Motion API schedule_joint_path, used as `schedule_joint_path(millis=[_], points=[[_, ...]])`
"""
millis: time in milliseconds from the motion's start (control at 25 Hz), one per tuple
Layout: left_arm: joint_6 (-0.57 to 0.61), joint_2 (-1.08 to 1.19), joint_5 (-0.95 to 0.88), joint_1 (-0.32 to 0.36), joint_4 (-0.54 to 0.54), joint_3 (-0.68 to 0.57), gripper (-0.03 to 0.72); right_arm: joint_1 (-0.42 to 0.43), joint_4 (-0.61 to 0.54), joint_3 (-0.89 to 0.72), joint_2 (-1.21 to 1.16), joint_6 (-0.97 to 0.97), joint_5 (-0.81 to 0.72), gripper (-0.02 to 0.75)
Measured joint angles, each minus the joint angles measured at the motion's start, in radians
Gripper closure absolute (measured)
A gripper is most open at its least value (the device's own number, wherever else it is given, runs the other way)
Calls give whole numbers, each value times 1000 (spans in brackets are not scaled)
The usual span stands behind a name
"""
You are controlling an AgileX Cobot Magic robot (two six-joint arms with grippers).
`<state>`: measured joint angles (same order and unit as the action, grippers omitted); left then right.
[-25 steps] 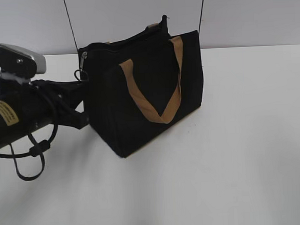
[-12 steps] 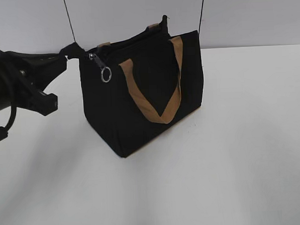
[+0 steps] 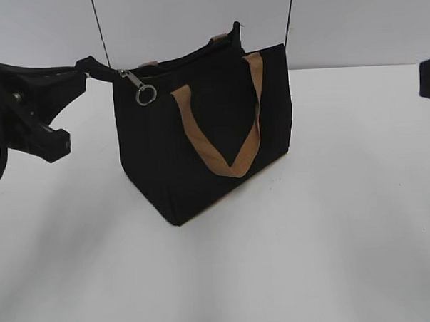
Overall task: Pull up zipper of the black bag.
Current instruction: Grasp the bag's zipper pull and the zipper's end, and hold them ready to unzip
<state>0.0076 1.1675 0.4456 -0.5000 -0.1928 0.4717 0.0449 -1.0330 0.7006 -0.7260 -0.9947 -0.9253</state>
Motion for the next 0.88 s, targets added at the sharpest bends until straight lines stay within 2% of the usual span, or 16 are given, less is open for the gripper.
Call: schedule_joint_path(millis=[160, 280, 640, 880], points=[[0, 0, 3, 0, -2, 5, 682, -3, -20, 57, -116, -54, 0, 349], [0, 0, 3, 0, -3, 24, 682, -47, -27, 80, -175, -112, 15, 349], [0, 0, 4, 0, -3, 35, 682, -313, -41, 84, -335, -216, 236, 349], [0, 0, 4, 0, -3, 35, 682, -457, -52, 94, -484, -273, 404, 349]])
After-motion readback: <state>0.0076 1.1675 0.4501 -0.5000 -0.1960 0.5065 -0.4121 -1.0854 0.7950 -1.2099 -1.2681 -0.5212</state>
